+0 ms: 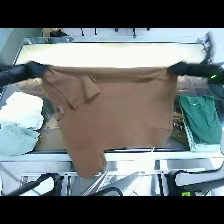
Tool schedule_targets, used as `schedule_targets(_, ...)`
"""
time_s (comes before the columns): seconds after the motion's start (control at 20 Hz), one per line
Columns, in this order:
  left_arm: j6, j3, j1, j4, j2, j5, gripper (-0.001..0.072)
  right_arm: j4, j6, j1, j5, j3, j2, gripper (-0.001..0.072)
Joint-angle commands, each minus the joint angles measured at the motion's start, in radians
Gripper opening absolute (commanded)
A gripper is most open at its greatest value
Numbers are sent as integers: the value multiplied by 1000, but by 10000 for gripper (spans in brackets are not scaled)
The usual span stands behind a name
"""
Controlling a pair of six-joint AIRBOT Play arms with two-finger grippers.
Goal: Fold the shirts.
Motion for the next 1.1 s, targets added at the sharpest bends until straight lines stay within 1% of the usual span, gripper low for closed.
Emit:
schedule_targets(0.0,-31,97,-112,129,-332,106,10,-55,-11,3,-121,-30,-230,21)
schedule_targets(0.1,-71,248,-124,131,-497,71,10,-54,-11,5,-141,26,-343,21)
schedule_targets(0.2,-124,400,-140,183,-602,49,9,-54,-11,7,-138,126,-423,21)
schedule_targets(0.3,-205,525,-159,283,-657,18,9,-57,-6,6,-136,235,-466,21)
schedule_targets(0.4,-287,603,-174,395,-675,-52,8,-76,-6,2,-122,305,-470,21)
schedule_targets(0.5,-346,650,-184,458,-675,-150,9,-112,-6,0,-45,347,-468,21)
schedule_targets(0.65,-436,646,-196,514,-674,-328,9,-228,10,1,26,347,-465,21)
schedule_targets(0.75,-482,599,-201,558,-674,-395,9,-299,27,1,46,346,-467,22)
schedule_targets(0.9,-516,504,-220,636,-674,-396,9,-324,27,1,60,345,-477,22)
schedule_targets(1.05,-528,446,-224,643,-675,-315,9,-324,27,5,71,345,-495,22)
